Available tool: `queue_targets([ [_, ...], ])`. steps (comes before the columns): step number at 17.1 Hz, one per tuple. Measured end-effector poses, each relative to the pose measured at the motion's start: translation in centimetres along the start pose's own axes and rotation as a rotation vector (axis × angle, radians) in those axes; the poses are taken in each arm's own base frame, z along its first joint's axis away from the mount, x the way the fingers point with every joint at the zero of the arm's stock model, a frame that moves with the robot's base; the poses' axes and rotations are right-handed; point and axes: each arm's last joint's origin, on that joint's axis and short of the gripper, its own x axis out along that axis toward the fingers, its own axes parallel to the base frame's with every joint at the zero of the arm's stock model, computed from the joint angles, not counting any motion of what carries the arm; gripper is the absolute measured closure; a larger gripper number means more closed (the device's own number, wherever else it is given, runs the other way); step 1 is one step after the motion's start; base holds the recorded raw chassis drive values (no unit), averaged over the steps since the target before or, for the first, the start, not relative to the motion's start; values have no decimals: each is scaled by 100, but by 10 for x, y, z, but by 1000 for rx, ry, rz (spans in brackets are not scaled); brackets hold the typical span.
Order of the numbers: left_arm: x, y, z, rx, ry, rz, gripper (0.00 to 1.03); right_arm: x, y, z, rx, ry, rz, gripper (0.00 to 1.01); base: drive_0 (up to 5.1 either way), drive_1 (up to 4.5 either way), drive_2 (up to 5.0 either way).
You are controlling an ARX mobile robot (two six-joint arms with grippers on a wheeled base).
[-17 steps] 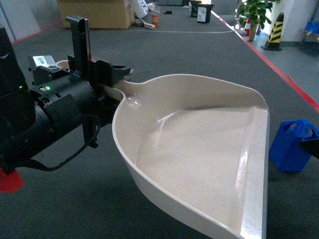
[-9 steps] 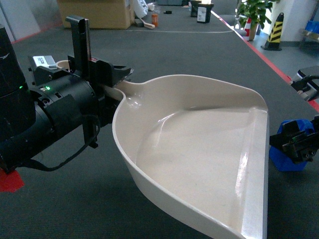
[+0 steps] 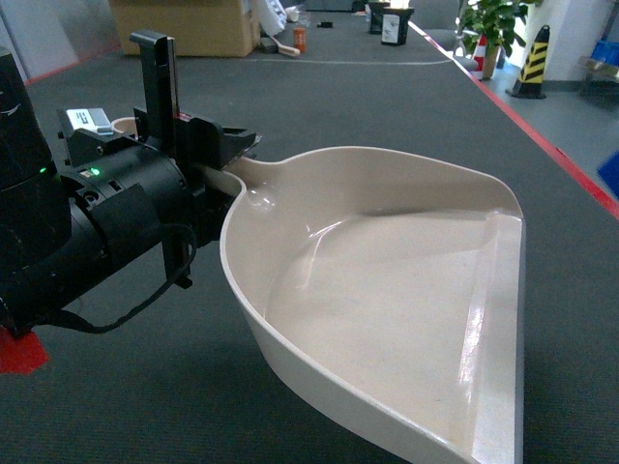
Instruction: Place part in tray to right shelf
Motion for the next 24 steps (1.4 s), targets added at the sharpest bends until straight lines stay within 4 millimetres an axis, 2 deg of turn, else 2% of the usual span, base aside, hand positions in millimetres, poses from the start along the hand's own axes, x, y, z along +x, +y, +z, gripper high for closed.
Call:
queue_targets([
  [2,0,0,0,0,0,0,90,-20,28,33,6,-160,112,54,0,0,0],
  [4,0,0,0,0,-1,0,90,-15,54,40,64,-208,227,54,0,0,0],
  [6,0,0,0,0,0,0,90,9,80,18,198,-94,307,54,0,0,0],
  [7,0,0,0,0,0,0,90,25,98,1,290,-4,353,51,0,0,0],
  [8,0,0,0,7,0,1,90,30,108,-1,334,0,370,19,0,0,0],
  [10,0,0,0,7,0,0,90,19,97,7,324,-65,291,1,0,0,0],
  [11,0,0,0,6,0,0,90,8,92,11,299,-105,246,3,0,0,0],
  [14,0,0,0,7,-1,0,90,-43,77,14,157,-243,69,3,0,0,0],
  [16,0,0,0,7,0,0,90,-73,77,-7,106,-198,-16,3,0,0,0],
  [17,0,0,0,7,-1,0,90,-81,79,-15,97,-189,-22,3,0,0,0],
  [18,0,0,0,7,0,1,90,-82,79,-12,89,-236,-55,5,0,0,0],
  [19,0,0,0,7,1,-1,90,-86,79,-11,98,-331,-185,16,0,0,0],
  [21,0,0,-1,7,5,1,90,-96,73,-34,121,-335,-324,36,0,0,0],
  [24,0,0,1,7,-3,1,90,-106,69,-57,123,-323,-334,67,0,0,0],
])
